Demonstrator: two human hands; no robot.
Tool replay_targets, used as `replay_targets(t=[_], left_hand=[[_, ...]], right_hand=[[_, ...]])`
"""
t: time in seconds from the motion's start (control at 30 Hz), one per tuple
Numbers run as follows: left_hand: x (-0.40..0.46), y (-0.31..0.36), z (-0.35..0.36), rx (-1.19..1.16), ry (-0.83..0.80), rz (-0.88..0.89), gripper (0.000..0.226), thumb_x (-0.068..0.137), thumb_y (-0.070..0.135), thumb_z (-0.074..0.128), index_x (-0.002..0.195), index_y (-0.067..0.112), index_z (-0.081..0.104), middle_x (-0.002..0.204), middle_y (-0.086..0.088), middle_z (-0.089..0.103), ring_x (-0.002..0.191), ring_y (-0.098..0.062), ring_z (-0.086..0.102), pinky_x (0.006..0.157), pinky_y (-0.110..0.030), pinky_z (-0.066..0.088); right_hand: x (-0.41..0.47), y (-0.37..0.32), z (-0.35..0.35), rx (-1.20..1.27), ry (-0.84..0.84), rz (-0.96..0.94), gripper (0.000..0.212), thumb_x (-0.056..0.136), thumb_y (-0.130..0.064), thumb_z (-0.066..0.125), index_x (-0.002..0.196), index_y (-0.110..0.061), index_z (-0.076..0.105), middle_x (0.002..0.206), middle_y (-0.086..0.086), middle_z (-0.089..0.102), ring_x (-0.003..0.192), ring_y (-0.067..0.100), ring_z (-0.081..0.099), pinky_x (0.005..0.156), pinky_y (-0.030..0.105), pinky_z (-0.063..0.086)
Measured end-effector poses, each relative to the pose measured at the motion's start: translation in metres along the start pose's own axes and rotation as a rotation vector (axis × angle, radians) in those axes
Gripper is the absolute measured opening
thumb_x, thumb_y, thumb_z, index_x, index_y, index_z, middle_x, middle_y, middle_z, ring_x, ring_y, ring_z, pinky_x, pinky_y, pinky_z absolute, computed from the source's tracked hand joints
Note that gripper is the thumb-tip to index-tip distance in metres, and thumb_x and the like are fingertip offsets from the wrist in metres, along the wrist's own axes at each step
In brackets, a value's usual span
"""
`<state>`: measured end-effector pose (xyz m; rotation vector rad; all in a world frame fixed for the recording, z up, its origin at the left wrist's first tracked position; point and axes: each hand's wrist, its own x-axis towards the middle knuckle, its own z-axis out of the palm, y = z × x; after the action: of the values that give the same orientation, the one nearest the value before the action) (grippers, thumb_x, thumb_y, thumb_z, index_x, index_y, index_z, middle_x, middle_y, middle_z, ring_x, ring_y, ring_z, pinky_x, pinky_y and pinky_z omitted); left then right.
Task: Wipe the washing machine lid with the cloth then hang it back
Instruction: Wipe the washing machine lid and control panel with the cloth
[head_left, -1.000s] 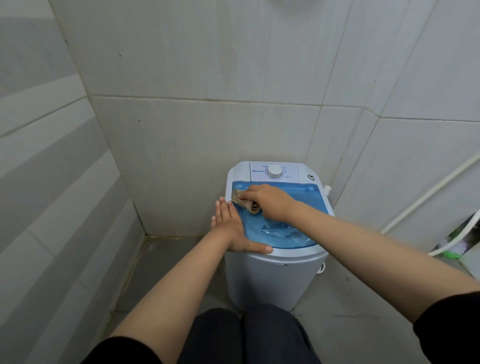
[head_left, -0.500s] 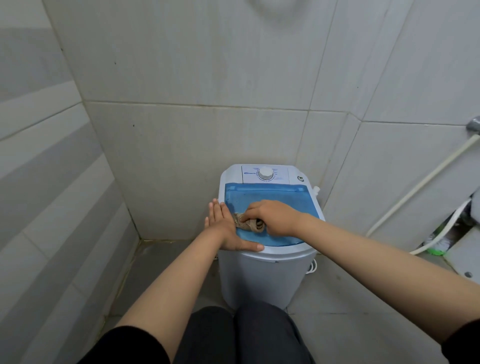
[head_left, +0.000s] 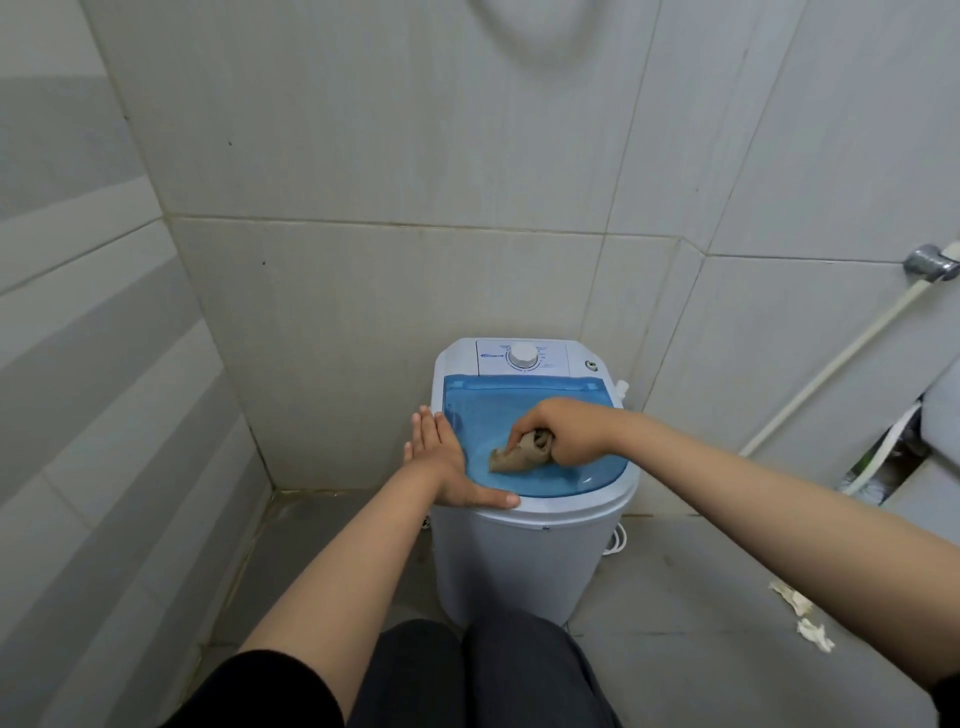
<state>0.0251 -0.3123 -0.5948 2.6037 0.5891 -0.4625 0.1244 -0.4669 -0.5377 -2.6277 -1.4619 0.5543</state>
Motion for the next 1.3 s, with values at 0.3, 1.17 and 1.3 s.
replay_targets(t=[0.3,1.17,1.3], left_hand=[[0.007,-0.001,0.002,0.009,-0.006,0.009,0.161,0.040,0.083,0.066,0.139,0.003,-0.032,0.147,-0.016,-0.041,0.136,-0.029,-0.038,0.116,-0.046,-0.008],[-0.011,-0.004,0.012,-0.018,0.195,0.078,0.150,0.050,0.081,0.065,0.144,0.001,-0.020,0.156,-0.019,-0.022,0.144,-0.031,-0.022,0.117,-0.046,-0.002],[-0.018,-0.001,0.016,-0.115,0.283,0.146,0.117,0.055,0.073,0.067,0.144,0.010,0.024,0.152,-0.016,0.025,0.143,-0.032,0.018,0.116,-0.048,0.021]], right_hand=[[0.071,0.009,-0.017,0.148,0.458,0.116,0.056,0.071,0.009,0.045,0.116,-0.017,0.062,0.116,0.008,0.063,0.108,0.029,0.058,0.086,0.040,0.051],[0.016,-0.018,-0.008,-0.069,0.012,0.113,0.050,0.080,-0.001,0.049,0.122,-0.028,0.059,0.118,0.001,0.063,0.104,0.023,0.057,0.087,0.034,0.048],[-0.006,-0.020,-0.020,0.242,0.062,0.209,0.050,0.073,0.007,0.035,0.108,-0.018,0.062,0.101,0.008,0.063,0.092,0.027,0.060,0.071,0.035,0.053]])
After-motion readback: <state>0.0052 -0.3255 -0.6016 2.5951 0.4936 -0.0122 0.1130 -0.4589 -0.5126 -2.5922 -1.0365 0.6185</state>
